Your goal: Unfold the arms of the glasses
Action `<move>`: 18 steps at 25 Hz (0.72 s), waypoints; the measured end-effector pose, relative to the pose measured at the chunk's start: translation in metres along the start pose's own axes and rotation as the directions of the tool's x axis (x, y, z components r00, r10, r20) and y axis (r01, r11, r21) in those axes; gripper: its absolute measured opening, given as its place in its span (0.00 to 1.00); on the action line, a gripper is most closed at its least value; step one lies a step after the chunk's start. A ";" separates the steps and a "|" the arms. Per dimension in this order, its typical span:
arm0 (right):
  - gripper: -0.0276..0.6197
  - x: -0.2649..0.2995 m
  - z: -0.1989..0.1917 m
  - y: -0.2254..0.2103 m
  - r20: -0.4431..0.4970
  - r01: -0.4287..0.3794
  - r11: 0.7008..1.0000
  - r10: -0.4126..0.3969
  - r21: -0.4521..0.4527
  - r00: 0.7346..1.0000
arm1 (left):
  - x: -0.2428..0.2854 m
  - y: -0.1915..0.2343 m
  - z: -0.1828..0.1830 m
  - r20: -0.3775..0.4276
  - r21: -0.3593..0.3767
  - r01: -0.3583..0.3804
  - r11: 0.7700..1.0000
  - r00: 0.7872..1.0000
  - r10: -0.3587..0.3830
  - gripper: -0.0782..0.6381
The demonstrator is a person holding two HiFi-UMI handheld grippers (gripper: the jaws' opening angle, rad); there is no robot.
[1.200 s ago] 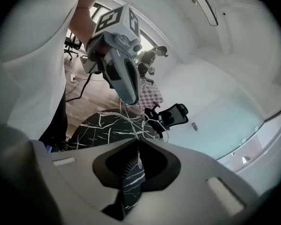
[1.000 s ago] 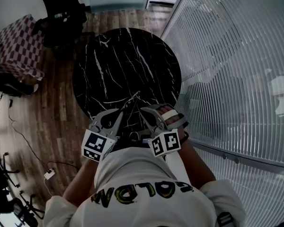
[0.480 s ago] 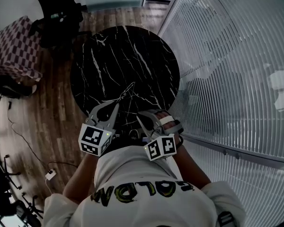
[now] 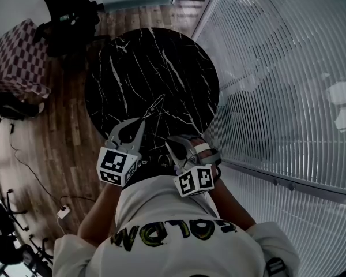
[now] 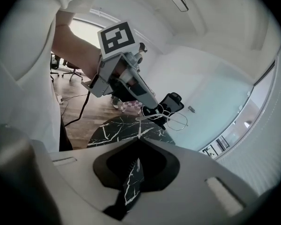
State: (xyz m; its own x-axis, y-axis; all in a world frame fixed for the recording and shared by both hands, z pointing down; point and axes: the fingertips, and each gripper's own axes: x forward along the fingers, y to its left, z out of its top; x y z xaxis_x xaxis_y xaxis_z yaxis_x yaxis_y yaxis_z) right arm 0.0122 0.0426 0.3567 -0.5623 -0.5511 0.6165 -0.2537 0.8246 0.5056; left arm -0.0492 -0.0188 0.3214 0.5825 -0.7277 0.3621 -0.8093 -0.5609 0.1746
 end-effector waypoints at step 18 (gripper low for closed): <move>0.23 -0.018 0.038 -0.027 0.236 -0.140 0.881 0.034 0.451 0.971 | 0.001 -0.001 -0.001 -0.003 0.006 0.022 1.000 1.000 -0.022 0.12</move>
State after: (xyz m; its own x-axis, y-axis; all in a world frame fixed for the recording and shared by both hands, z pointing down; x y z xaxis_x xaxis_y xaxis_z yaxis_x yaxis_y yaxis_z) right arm -0.0008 0.0356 0.3090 -0.7402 -0.4771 0.4738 -0.4999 0.8617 0.0866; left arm -0.0474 -0.0184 0.3227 0.5997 -0.7144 0.3606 -0.7960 -0.5787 0.1772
